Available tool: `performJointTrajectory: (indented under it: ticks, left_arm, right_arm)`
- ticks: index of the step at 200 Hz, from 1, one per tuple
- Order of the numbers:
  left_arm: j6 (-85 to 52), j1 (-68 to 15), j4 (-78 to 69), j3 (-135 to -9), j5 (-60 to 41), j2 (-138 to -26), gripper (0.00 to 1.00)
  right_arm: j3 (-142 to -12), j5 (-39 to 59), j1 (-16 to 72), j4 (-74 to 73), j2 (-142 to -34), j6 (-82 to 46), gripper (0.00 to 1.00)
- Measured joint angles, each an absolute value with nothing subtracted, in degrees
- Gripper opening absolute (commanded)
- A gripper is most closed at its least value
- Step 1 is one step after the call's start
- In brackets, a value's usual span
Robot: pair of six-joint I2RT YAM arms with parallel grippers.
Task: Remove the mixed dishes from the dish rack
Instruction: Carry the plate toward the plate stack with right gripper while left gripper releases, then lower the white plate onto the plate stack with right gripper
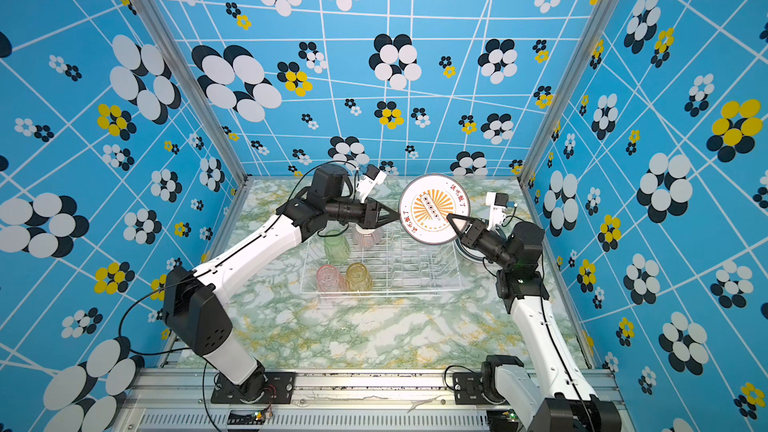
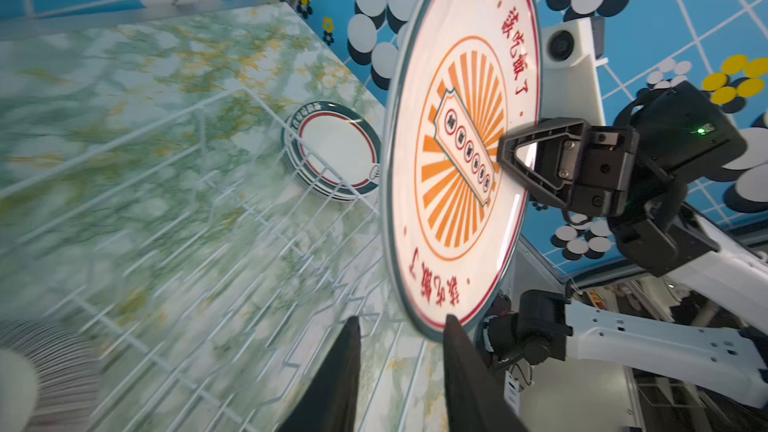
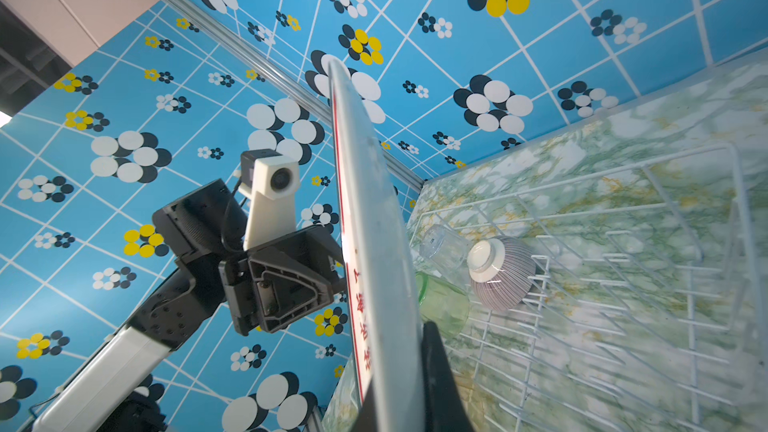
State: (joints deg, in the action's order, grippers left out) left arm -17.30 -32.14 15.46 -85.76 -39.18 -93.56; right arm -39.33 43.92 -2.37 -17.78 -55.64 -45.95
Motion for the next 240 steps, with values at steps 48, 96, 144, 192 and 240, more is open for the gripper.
performJointTrajectory:
  ticks: [48, 96, 144, 192, 240]
  left_arm:
    - [-10.6, -30.5, 25.4, -79.0, -20.4, -82.7, 0.36]
    - [-7.8, -30.5, 29.3, -70.7, -9.3, -75.9, 0.38]
    - [-6.7, -30.3, 30.0, -69.5, -6.3, -74.5, 0.38]
    - [-6.7, -30.0, 30.0, -69.4, -6.2, -74.5, 0.38]
    - [-6.3, -30.0, 30.0, -69.4, -6.2, -74.5, 0.38]
  right_arm:
    - [-42.3, 33.4, -7.8, -8.1, -57.7, -42.4, 0.00]
    - [-42.3, 23.9, -17.8, -2.9, -64.7, -42.0, 0.00]
    - [-42.3, 20.8, -19.7, -2.2, -72.7, -41.8, 0.00]
    - [-42.3, 20.6, -19.7, -2.1, -79.3, -42.0, 0.00]
    - [-42.3, 20.5, -19.8, -2.1, -80.8, -42.0, 0.00]
